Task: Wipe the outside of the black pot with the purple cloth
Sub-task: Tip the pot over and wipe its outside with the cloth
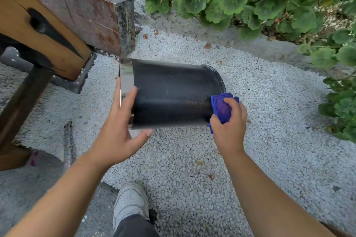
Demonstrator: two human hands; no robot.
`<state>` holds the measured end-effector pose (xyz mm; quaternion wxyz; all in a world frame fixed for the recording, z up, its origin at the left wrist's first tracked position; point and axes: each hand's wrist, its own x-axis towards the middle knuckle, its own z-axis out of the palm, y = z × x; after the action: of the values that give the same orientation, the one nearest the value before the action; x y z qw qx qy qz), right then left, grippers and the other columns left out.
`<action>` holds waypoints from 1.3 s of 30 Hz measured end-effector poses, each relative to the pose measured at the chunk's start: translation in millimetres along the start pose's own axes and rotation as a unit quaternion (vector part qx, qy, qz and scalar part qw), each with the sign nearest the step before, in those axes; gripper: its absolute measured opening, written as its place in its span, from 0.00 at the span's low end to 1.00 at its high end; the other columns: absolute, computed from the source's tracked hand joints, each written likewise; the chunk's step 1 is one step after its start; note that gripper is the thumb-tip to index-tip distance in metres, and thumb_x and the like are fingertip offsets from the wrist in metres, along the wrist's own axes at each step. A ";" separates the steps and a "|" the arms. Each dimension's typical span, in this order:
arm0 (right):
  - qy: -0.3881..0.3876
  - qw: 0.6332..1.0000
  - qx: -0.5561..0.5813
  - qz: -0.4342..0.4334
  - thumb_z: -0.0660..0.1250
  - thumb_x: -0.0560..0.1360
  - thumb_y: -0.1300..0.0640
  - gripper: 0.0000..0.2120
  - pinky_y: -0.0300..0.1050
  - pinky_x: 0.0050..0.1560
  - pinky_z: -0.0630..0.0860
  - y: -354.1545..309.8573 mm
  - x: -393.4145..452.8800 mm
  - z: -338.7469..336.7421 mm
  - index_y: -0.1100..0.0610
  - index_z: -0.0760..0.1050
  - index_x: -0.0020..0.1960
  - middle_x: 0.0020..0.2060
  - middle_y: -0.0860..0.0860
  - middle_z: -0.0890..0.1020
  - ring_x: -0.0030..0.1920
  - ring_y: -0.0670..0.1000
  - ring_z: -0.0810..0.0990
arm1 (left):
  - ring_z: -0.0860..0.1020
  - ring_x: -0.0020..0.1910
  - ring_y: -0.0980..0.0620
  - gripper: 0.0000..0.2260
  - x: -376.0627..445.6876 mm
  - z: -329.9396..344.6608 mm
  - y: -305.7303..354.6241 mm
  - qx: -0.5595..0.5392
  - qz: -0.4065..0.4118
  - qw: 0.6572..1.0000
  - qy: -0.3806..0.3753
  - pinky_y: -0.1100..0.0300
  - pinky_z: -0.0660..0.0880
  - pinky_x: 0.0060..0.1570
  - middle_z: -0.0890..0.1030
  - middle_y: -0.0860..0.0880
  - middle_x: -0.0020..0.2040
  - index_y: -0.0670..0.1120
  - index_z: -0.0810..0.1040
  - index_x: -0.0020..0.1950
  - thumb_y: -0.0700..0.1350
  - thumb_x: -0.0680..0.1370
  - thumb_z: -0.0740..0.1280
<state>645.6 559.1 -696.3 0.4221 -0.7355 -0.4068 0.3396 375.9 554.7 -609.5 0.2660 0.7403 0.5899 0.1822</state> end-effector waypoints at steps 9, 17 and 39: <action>-0.017 0.998 -0.051 -0.043 0.65 0.65 0.55 0.19 0.22 0.48 0.64 -61.2 46.1 -15.7 0.40 0.74 0.54 0.60 0.44 0.74 0.50 0.38 0.73 | 0.59 0.75 0.53 0.43 79.2 -41.1 17.6 0.041 -0.037 0.997 0.062 0.58 0.57 0.71 0.46 0.47 0.82 0.63 0.49 0.78 0.47 0.73 0.75; -0.083 0.992 -0.094 -0.028 0.65 0.66 0.58 0.17 0.28 0.44 0.65 -64.9 69.2 -16.1 0.42 0.76 0.52 0.56 0.47 0.74 0.48 0.40 0.74 | 0.53 0.80 0.46 0.35 118.9 -45.6 9.5 0.119 0.027 0.991 0.048 0.62 0.51 0.72 0.54 0.40 0.80 0.49 0.65 0.76 0.54 0.73 0.74; -0.014 0.975 -0.105 -0.196 0.66 0.68 0.56 0.18 0.40 0.55 0.72 -8.6 11.4 5.6 0.50 0.78 0.58 0.73 0.52 0.63 0.63 0.52 0.74 | 0.65 0.75 0.46 0.32 143.9 -38.3 3.4 0.164 0.045 0.985 0.009 0.39 0.68 0.65 0.59 0.52 0.78 0.57 0.71 0.73 0.59 0.70 0.74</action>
<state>643.2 573.8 -692.7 0.3949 -0.6768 -0.5825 0.2161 390.4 700.7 -583.3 0.1276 0.7979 0.5803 0.1017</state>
